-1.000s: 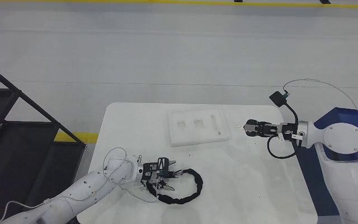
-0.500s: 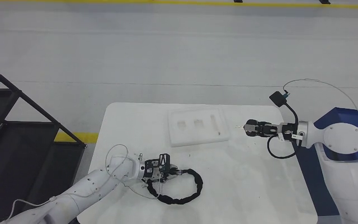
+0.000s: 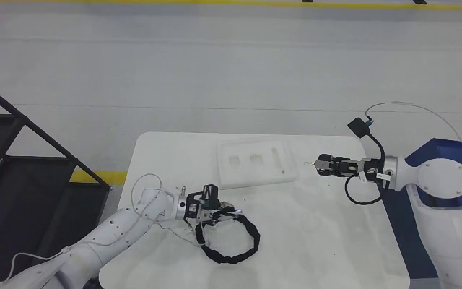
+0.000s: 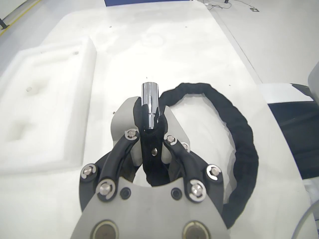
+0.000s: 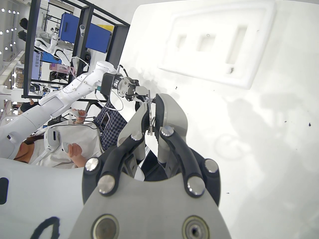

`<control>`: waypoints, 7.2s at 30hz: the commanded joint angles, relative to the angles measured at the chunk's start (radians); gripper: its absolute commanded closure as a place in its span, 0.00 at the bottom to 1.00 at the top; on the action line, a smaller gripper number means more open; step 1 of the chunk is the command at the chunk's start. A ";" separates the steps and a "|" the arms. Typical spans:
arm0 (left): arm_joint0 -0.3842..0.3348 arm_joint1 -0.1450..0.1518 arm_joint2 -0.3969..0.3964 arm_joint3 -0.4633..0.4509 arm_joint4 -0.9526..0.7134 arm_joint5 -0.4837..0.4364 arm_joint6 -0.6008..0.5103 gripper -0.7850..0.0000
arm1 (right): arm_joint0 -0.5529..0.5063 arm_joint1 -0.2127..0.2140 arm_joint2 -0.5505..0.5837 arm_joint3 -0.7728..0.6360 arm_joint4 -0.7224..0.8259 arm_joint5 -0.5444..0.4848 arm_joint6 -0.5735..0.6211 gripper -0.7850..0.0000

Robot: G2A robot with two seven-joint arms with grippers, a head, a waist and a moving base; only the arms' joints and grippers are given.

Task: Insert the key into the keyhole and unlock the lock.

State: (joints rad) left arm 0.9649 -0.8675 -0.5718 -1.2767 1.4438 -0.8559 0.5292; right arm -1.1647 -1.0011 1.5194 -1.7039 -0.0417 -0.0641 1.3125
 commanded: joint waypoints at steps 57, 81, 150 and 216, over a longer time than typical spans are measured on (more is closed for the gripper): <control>-0.193 -0.225 0.107 0.069 0.052 0.219 0.471 1.00 | -0.155 0.052 0.018 -0.342 0.029 0.265 0.017 1.00; -0.232 -0.300 0.139 0.190 0.127 0.329 0.629 1.00 | -0.263 0.070 0.108 -0.551 -0.059 0.398 -0.060 1.00; -0.184 -0.414 0.086 0.300 0.244 0.317 0.693 1.00 | -0.247 0.122 -0.025 -0.646 -0.241 0.519 -0.094 1.00; -0.190 -0.433 0.110 0.334 0.204 0.333 0.768 1.00 | -0.176 0.135 -0.080 -0.495 -0.022 0.575 -0.145 0.00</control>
State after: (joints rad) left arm 0.7749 -1.3004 -0.4636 -0.9454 1.6538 -0.5248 1.2954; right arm -1.3407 -0.8665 1.4333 -2.2011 -0.0701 0.5126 1.1681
